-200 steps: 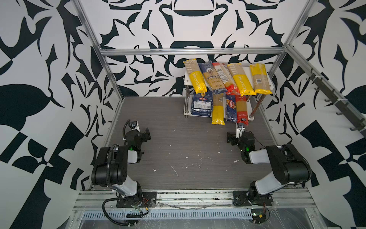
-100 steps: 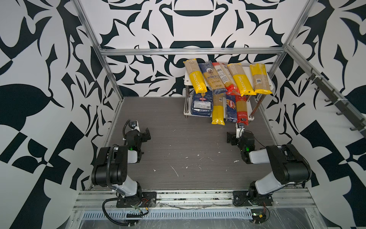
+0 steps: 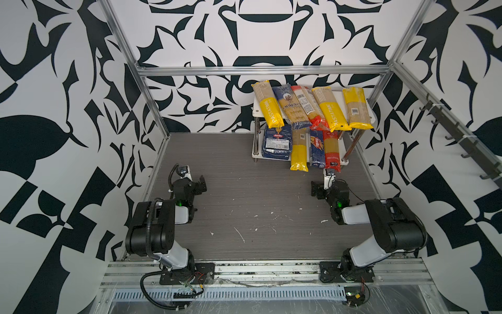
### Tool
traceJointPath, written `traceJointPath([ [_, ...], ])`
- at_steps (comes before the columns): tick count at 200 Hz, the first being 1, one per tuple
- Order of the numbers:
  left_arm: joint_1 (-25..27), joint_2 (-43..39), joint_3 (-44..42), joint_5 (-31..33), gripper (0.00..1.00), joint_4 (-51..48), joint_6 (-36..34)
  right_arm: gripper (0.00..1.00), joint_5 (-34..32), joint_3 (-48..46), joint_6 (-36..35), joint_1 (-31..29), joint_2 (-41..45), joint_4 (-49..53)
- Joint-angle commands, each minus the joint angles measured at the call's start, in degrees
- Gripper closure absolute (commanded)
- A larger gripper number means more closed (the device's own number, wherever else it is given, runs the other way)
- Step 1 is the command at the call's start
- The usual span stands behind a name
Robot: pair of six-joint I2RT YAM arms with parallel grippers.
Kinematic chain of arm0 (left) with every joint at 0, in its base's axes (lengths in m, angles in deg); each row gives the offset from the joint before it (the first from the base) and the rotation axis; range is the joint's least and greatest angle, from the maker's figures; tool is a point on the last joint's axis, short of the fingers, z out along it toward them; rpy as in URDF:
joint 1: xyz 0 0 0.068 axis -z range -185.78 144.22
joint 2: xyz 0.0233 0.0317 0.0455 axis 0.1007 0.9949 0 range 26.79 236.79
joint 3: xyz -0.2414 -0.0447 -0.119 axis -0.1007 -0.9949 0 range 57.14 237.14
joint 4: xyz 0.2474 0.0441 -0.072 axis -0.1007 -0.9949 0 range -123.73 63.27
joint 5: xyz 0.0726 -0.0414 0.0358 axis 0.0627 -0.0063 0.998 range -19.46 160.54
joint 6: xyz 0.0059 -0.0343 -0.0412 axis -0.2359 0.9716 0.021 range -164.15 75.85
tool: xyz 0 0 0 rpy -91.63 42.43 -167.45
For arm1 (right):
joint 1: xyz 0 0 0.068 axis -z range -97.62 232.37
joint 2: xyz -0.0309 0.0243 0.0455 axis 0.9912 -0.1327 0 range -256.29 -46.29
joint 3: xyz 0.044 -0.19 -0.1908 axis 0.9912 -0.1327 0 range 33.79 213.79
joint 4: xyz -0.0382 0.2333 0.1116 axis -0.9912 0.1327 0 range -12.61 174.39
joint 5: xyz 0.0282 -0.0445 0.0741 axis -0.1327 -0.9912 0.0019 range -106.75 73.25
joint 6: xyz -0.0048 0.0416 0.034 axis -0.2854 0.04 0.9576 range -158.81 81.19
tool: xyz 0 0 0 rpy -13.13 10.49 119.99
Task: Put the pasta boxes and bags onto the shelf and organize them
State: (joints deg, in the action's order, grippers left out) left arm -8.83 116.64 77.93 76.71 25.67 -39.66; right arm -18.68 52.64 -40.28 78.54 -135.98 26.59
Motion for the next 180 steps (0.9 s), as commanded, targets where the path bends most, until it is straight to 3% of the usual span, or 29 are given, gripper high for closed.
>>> traceJointPath([
  [1, -0.33, -0.54, 0.67, -0.55, 0.01, 0.51, -0.10, 0.00, -0.09, 1.09, 0.38, 0.06, 1.10, -1.66],
  [88, -0.33, -0.41, 0.71, -0.55, 0.01, 0.51, -0.10, 0.00, -0.35, 1.08, 0.55, 0.08, 1.18, -1.52],
  [118, -0.35, -0.44, 0.63, -0.55, 0.01, 0.51, -0.10, 0.00, 0.36, -2.98, 0.52, 0.01, 6.80, -4.32],
  [156, -0.31, -0.42, 0.65, -0.56, 0.01, 0.42, -0.10, 0.00, -1.02, 0.10, 1.66, 0.05, 14.58, 9.74],
  [180, -0.30, -0.38, 0.69, -0.55, 0.01, 0.42, -0.12, 0.00, -0.75, 0.23, 1.01, 0.06, 12.39, 6.54],
])
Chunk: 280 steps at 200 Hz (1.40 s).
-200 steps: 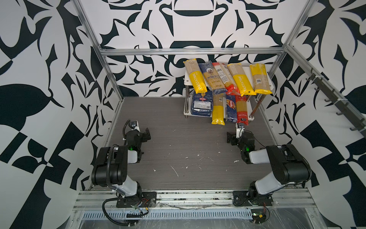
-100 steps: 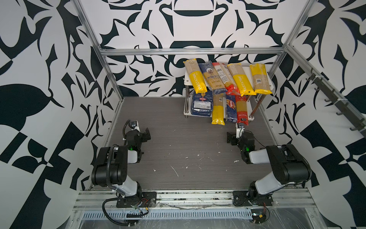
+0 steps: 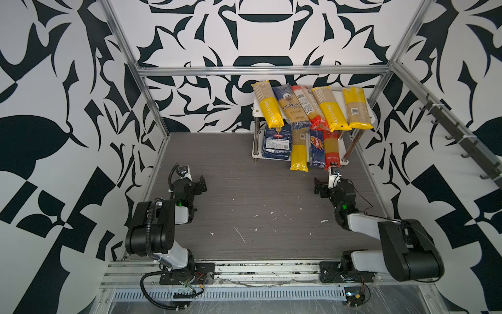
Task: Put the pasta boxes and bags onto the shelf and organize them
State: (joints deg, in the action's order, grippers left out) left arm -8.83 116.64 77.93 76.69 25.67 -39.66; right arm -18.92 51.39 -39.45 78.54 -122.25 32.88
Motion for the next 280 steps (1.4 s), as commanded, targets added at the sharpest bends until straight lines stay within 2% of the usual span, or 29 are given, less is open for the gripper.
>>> traceJointPath([
  [1, -0.29, -0.37, 0.71, -0.53, 0.01, 0.42, -0.15, 0.00, -0.53, 1.47, 0.10, 0.02, -1.58, 0.06],
  [23, -0.30, -0.43, 0.72, -0.53, 0.01, 0.42, -0.10, 0.00, -0.48, 1.62, -0.10, 0.12, -6.63, -3.83],
  [46, -0.31, -0.40, 0.65, -0.51, 0.01, 0.47, -0.10, 0.00, 0.62, 0.97, -0.75, 0.06, -13.69, -12.29],
  [61, -0.31, -0.37, 0.66, -0.53, 0.01, 0.42, -0.12, 0.00, 0.46, 2.18, -0.73, 0.06, -12.25, -7.23],
  [280, -0.33, -0.40, 0.66, -0.53, 0.01, 0.42, -0.10, 0.00, -1.30, 2.35, 0.12, 0.06, -12.82, -7.96],
])
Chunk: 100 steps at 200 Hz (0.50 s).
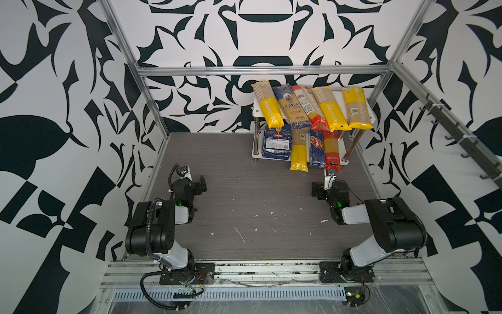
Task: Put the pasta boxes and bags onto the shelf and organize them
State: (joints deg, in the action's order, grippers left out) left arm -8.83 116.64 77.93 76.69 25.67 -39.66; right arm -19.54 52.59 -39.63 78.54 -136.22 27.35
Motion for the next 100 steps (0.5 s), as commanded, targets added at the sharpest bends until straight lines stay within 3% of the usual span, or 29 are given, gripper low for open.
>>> traceJointPath([
  [1, -0.35, -0.43, 0.66, -0.53, 0.01, 0.46, -0.10, 0.00, -0.71, 1.19, 0.29, 0.10, 1.11, -2.43],
  [100, -0.37, -0.42, 0.74, -0.53, 0.01, 0.42, -0.14, 0.00, -0.59, 1.41, 0.27, 0.07, 1.10, -2.21],
])
